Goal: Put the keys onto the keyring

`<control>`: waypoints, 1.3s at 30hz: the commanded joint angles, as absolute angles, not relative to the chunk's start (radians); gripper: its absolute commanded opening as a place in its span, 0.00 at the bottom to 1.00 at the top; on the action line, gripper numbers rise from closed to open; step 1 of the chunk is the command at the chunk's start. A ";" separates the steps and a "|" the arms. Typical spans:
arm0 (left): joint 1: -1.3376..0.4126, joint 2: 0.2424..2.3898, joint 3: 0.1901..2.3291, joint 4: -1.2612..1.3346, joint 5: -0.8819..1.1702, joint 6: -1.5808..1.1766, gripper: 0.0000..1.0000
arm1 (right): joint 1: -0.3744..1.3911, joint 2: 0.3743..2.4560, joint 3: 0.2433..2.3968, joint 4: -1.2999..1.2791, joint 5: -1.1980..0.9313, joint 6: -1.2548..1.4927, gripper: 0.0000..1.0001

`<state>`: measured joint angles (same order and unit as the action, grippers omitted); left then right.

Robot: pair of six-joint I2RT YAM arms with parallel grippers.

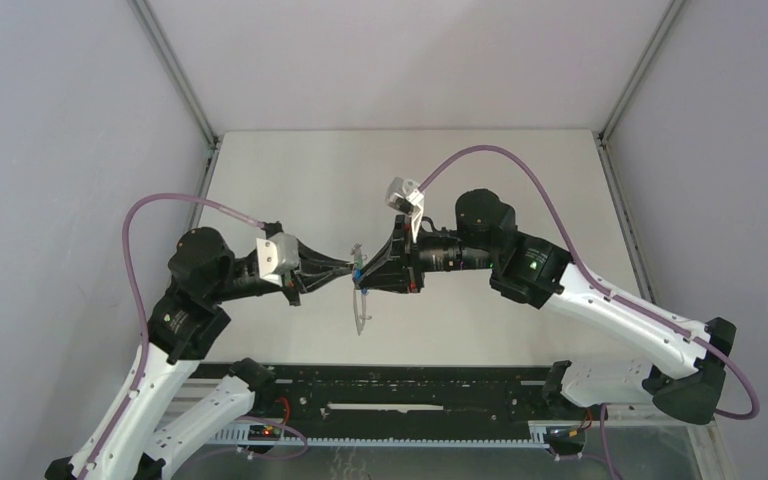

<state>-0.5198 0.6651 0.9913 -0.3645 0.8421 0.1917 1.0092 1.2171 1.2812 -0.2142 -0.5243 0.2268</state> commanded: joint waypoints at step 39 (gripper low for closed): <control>-0.525 0.648 0.980 -0.224 0.927 0.077 0.00 | 0.898 1.217 1.278 -0.271 -0.785 0.255 0.36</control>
